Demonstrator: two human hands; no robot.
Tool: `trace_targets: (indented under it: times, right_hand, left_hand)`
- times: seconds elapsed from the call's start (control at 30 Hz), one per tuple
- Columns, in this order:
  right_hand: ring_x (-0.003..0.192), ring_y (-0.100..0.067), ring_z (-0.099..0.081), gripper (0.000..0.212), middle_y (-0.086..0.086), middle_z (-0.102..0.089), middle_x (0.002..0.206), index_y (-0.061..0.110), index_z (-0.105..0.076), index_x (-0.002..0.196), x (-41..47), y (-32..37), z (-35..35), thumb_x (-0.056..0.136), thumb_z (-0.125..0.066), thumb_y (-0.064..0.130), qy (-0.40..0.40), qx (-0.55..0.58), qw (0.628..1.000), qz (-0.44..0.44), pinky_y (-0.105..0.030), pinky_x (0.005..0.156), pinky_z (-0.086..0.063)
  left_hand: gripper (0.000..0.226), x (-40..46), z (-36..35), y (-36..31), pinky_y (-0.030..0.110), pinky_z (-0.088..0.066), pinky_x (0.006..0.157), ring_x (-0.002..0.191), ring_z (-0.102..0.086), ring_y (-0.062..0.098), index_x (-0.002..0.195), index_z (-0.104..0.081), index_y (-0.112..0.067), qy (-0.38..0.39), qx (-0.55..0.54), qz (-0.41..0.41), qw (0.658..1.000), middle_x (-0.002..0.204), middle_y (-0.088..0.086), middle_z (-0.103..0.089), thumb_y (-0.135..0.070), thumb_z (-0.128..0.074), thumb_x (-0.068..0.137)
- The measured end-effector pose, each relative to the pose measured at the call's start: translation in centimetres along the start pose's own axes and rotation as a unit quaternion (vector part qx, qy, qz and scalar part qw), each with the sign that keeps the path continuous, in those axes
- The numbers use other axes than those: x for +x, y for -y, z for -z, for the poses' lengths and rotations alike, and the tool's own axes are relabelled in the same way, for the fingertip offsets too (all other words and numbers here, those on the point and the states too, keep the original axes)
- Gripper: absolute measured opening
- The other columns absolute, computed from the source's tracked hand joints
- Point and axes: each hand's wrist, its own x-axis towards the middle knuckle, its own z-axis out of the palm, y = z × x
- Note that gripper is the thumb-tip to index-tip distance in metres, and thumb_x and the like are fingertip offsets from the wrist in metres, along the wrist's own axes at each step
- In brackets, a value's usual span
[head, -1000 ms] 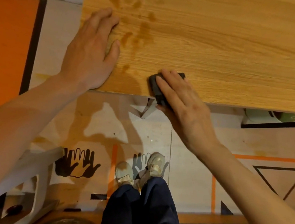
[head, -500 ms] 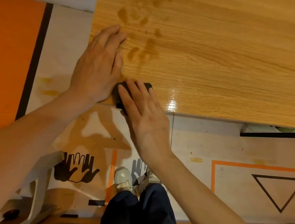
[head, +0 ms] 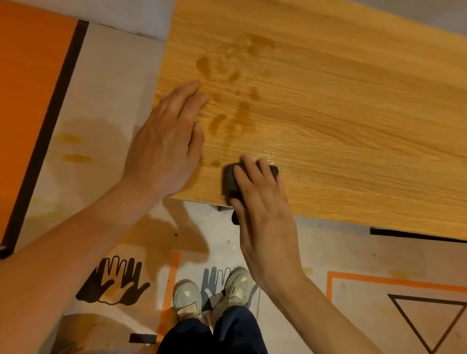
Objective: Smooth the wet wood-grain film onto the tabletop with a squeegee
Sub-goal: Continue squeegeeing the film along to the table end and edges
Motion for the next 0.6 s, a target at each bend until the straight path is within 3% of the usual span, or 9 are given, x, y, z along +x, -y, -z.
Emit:
trace_targets:
  times: [0.1, 0.23, 0.3, 0.43, 0.6]
  right_hand:
    - [0.148, -0.016, -0.017, 0.041, -0.004, -0.031, 0.156, 0.01, -0.044, 0.143, 3.8, -0.4, 0.9, 0.104, -0.039, 0.022, 0.021, -0.008, 0.999, -0.03, -0.04, 0.123, -0.013]
    - [0.148, -0.026, -0.016, 0.043, -0.007, -0.019, 0.16, 0.007, -0.039, 0.145, 8.8, -1.6, 1.3, 0.104, -0.039, 0.018, -0.027, -0.012, 0.993, -0.113, -0.044, 0.119, -0.021]
    - [0.149, -0.026, -0.014, 0.044, -0.006, -0.027, 0.158, 0.007, -0.039, 0.146, 7.1, -1.0, 0.8, 0.102, -0.043, 0.013, -0.028, -0.003, 0.997, -0.066, -0.046, 0.122, -0.014]
    - [0.151, -0.021, -0.009, 0.05, 0.003, -0.028, 0.157, 0.018, -0.037, 0.147, 0.0, -0.2, 0.2, 0.099, -0.047, 0.01, 0.05, -0.002, 0.997, 0.057, -0.047, 0.123, -0.006]
    - [0.149, -0.024, -0.016, 0.041, -0.002, -0.035, 0.155, 0.015, -0.042, 0.145, 8.6, 0.2, 0.1, 0.104, -0.041, 0.02, 0.056, -0.005, 0.998, 0.037, -0.04, 0.123, -0.007]
  left_hand:
    - [0.045, -0.1, 0.0, 0.1, 0.033, -0.02, 0.125, 0.152, -0.027, 0.021, 0.152, -0.039, -0.013, 0.0, 0.007, -0.001, 1.0, 0.163, 0.005, -0.03, -0.02, -0.035, 0.108]
    - [0.045, -0.2, 0.2, 0.0, 0.032, -0.015, 0.126, 0.152, -0.026, 0.021, 0.152, -0.039, -0.011, 0.003, 0.007, -0.004, 1.0, 0.163, 0.008, -0.031, -0.018, -0.035, 0.108]
    - [0.045, -0.2, 0.3, -0.2, 0.032, -0.011, 0.128, 0.153, -0.024, 0.022, 0.152, -0.039, -0.011, 0.01, 0.001, -0.002, 1.0, 0.163, 0.009, -0.03, -0.018, -0.034, 0.107]
    - [0.048, 0.0, 0.5, -0.3, 0.03, -0.002, 0.128, 0.156, -0.016, 0.022, 0.155, -0.034, -0.009, 0.015, -0.007, 0.02, 1.0, 0.166, 0.009, -0.024, -0.017, -0.033, 0.108]
    - [0.05, 0.2, 0.5, -0.4, 0.031, -0.004, 0.128, 0.156, -0.017, 0.022, 0.156, -0.032, -0.005, 0.008, -0.002, 0.029, 1.0, 0.167, 0.01, -0.022, -0.017, -0.033, 0.107]
